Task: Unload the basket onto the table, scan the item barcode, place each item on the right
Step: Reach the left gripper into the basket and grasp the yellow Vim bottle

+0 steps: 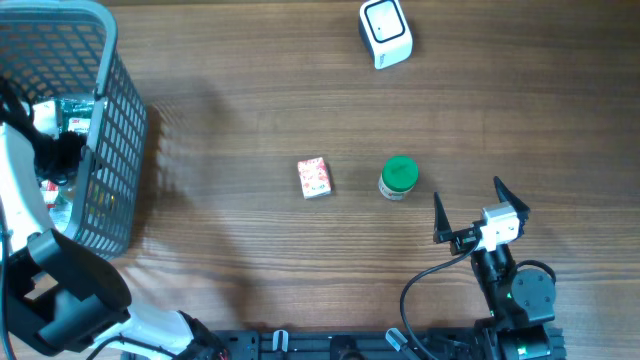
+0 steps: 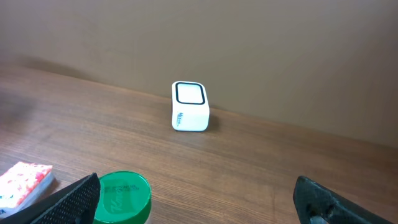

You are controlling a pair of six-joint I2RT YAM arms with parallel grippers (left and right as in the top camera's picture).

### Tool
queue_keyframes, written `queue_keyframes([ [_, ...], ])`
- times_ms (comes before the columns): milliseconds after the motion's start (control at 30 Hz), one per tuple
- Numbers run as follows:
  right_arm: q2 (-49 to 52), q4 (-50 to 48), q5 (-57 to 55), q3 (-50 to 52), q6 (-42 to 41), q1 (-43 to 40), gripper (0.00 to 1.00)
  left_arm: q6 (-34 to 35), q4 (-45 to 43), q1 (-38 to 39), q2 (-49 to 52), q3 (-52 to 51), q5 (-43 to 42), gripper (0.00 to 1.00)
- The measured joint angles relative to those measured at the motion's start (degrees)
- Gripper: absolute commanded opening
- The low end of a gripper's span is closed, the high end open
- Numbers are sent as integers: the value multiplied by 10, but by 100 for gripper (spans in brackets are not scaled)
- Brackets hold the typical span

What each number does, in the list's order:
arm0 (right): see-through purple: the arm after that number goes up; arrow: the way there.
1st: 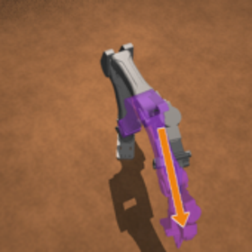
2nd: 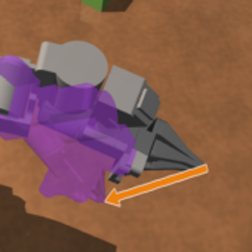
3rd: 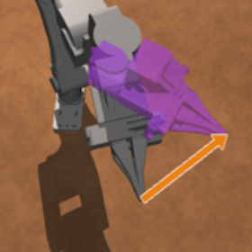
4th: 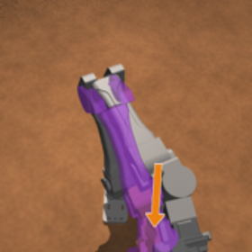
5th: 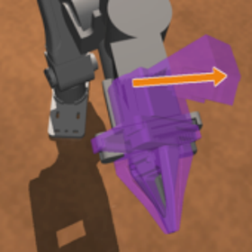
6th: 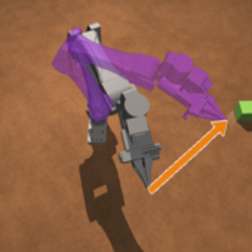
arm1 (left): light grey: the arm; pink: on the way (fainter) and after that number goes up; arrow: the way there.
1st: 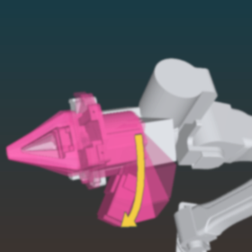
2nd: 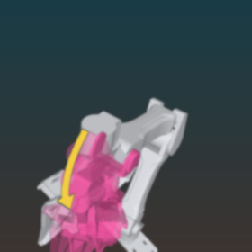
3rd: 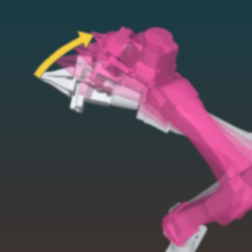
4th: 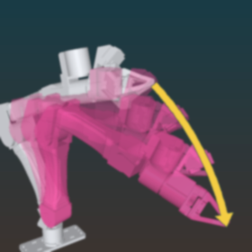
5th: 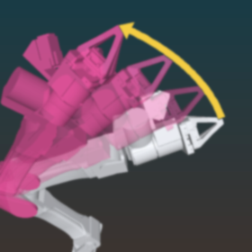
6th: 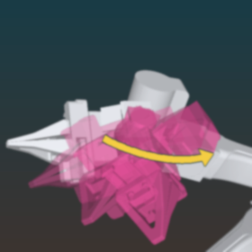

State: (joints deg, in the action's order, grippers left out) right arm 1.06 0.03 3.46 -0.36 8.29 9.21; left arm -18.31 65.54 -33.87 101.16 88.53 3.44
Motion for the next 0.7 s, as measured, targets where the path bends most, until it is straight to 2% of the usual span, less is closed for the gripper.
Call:
queue_keyframes([
  [200, 0, 0, 0, 0, 0, 0, 100, -45, 19, -15, 0, 0, -13, 97],
  [267, 0, 0, 0, 0, 0, 0, 100, -57, 23, -15, 0, 0, -15, 85],
  [333, 0, 0, 0, 0, 0, 0, 100, -68, 24, -15, 0, 0, -16, 63],
  [367, 0, 0, 0, 0, 0, 0, 100, -73, 24, -17, 0, 0, -17, 56],
  [700, 0, 0, 0, 0, 0, 0, 100, -76, 48, -22, 0, 0, -19, 58],
])
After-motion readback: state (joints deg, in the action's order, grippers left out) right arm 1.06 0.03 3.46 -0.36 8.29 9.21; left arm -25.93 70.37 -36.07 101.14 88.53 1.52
